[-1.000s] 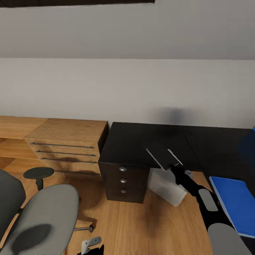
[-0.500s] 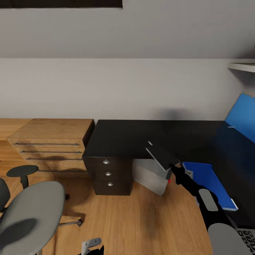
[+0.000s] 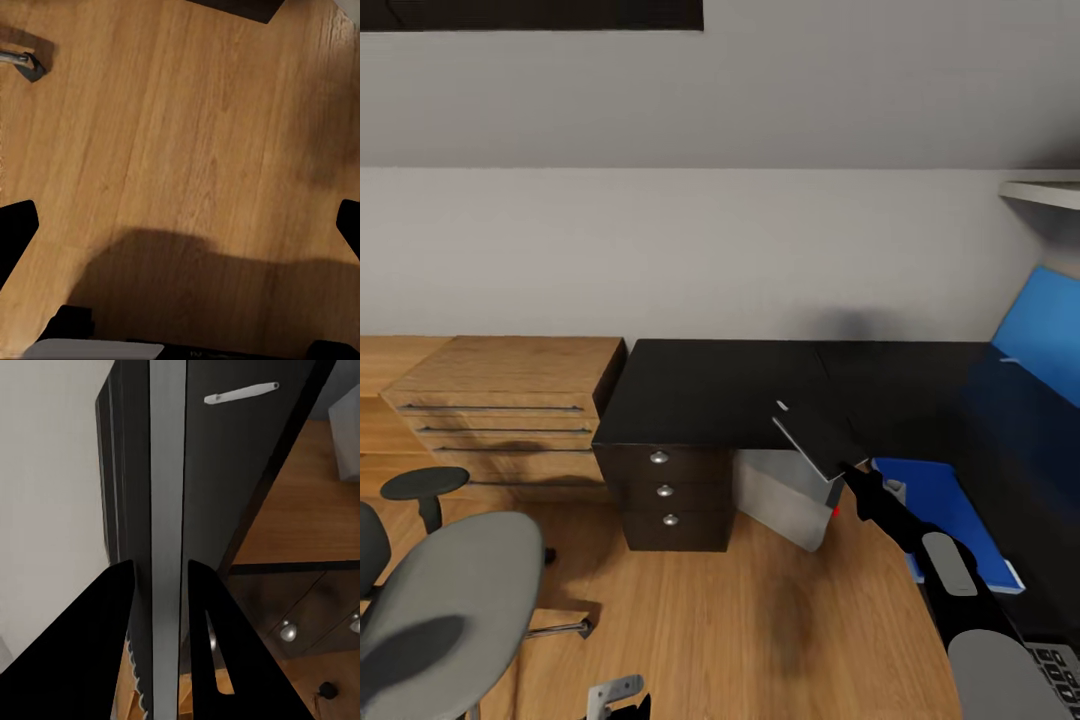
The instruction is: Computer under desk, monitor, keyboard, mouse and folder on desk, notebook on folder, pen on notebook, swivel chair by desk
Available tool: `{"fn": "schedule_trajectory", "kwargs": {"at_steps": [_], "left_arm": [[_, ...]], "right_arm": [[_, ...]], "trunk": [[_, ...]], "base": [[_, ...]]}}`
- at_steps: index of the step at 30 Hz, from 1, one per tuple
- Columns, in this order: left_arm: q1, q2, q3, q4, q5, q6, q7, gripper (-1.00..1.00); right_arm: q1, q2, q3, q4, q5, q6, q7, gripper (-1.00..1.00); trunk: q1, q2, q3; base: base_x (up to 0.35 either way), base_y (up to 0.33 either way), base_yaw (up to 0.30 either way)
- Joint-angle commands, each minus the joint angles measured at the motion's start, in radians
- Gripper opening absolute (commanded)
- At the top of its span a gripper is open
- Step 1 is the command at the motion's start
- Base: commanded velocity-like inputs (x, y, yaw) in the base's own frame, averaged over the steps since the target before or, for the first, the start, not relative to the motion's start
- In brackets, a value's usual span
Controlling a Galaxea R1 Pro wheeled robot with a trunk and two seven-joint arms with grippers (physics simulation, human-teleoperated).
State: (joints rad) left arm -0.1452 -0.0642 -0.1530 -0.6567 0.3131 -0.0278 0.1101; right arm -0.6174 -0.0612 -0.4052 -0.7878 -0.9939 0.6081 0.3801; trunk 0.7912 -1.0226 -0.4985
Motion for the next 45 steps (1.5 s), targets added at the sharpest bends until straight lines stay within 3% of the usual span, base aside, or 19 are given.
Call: {"fn": "schedule_trajectory", "kwargs": {"at_steps": [1, 13, 23, 42, 45], "left_arm": [[-0.001, 0.001, -0.007, 0.006, 0.010, -0.005, 0.008, 1.00], [-0.001, 0.001, -0.005, 0.035, 0.011, -0.026, 0.008, 1.00], [-0.001, 0.001, -0.008, 0.105, 0.011, -0.173, 0.009, 1.00], [-0.001, 0.001, -0.008, 0.115, 0.011, -0.195, 0.008, 1.00], [-0.001, 0.001, -0.007, 0.115, 0.010, -0.195, 0.008, 1.00]], "right_arm": [[-0.001, 0.000, -0.004, 0.000, -0.002, 0.007, 0.001, -1.00], [-0.001, -0.004, -0.005, 0.002, 0.000, 0.002, -0.004, -1.00], [-0.001, -0.005, -0.006, 0.006, 0.000, -0.001, -0.001, -1.00], [0.002, -0.004, -0.008, 0.007, -0.006, -0.001, 0.003, -1.00], [0.002, -0.002, -0.007, 0.006, -0.005, -0.001, 0.003, -1.00]], "trunk": [[-0.004, 0.007, 0.002], [-0.050, 0.091, 0.040], [-0.088, 0.161, 0.071], [-0.161, 0.294, 0.131], [-0.161, 0.294, 0.131]], "base": [[0.000, 0.000, 0.000], [0.000, 0.000, 0.000], [0.000, 0.000, 0.000], [0.000, 0.000, 0.000], [0.000, 0.000, -0.008]]}}
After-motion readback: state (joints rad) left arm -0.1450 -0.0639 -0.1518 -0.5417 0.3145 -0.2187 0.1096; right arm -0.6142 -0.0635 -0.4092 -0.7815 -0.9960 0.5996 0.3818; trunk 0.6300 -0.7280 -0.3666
